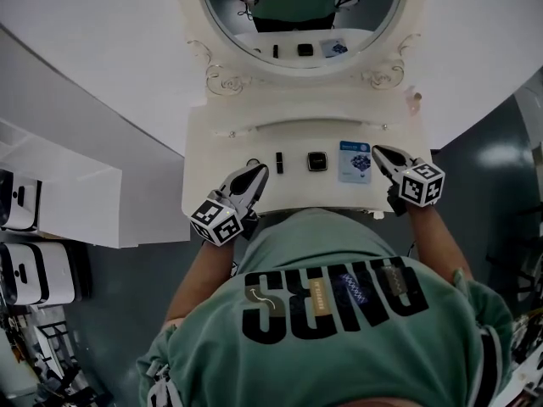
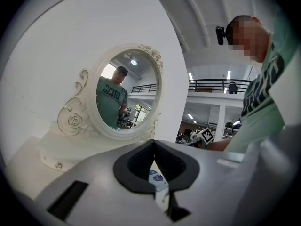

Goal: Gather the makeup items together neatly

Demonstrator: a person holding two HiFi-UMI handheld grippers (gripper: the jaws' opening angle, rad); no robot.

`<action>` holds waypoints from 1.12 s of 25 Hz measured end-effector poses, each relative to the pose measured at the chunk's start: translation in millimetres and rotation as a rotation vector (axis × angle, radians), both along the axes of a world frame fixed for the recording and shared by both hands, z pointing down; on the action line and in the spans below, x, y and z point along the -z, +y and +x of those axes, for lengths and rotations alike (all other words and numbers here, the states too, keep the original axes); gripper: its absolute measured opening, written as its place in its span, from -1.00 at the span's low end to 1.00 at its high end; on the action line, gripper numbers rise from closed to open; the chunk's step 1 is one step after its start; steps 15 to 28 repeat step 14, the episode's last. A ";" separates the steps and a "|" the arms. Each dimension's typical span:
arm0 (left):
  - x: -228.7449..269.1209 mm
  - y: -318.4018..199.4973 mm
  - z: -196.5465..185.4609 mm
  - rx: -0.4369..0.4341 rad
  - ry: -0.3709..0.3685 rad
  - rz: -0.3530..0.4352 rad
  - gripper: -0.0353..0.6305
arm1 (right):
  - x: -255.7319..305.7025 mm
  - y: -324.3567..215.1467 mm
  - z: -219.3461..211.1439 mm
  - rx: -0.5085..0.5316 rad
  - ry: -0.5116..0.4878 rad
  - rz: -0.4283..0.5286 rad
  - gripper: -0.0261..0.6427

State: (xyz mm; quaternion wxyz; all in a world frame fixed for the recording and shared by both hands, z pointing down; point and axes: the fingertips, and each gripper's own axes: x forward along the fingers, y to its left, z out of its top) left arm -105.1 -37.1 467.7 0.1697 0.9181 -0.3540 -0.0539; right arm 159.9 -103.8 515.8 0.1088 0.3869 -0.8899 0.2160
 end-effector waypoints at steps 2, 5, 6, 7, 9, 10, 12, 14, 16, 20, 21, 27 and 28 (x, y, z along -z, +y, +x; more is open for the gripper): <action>-1.4 1.9 -0.8 0.009 0.001 -0.002 -0.87 | -3.7 2.3 -1.5 0.012 0.005 -0.007 -0.94; -3.0 4.7 -0.8 0.018 0.002 -0.004 -0.87 | -6.8 3.9 0.9 0.015 0.008 -0.012 -0.94; -3.0 5.5 -0.4 0.019 0.002 -0.002 -0.87 | -6.7 3.6 2.1 0.015 0.008 -0.011 -0.94; -2.6 6.3 0.0 0.020 0.000 -0.001 -0.87 | -6.4 3.3 3.1 0.015 0.009 -0.009 -0.94; -2.0 7.4 0.3 0.022 0.000 0.003 -0.87 | -6.0 3.1 4.2 0.016 0.010 -0.006 -0.94; -1.9 8.0 0.1 0.024 0.000 0.004 -0.87 | -6.4 3.5 4.4 0.017 0.011 -0.006 -0.94; -1.9 9.0 -0.7 0.029 0.002 0.003 -0.87 | -7.9 5.2 4.2 0.019 0.012 -0.009 -0.94; -1.9 10.0 -1.5 0.033 0.003 0.003 -0.87 | -9.5 7.1 3.4 0.023 0.013 -0.012 -0.94; -1.9 10.0 -1.5 0.033 0.003 0.003 -0.87 | -9.5 7.1 3.4 0.023 0.013 -0.012 -0.94; -1.9 10.0 -1.5 0.033 0.003 0.003 -0.87 | -9.5 7.1 3.4 0.023 0.013 -0.012 -0.94; -1.9 10.0 -1.5 0.033 0.003 0.003 -0.87 | -9.5 7.1 3.4 0.023 0.013 -0.012 -0.94; -1.9 10.0 -1.5 0.033 0.003 0.003 -0.87 | -9.5 7.1 3.4 0.023 0.013 -0.012 -0.94; -1.9 10.0 -1.5 0.033 0.003 0.003 -0.87 | -9.5 7.1 3.4 0.023 0.013 -0.012 -0.94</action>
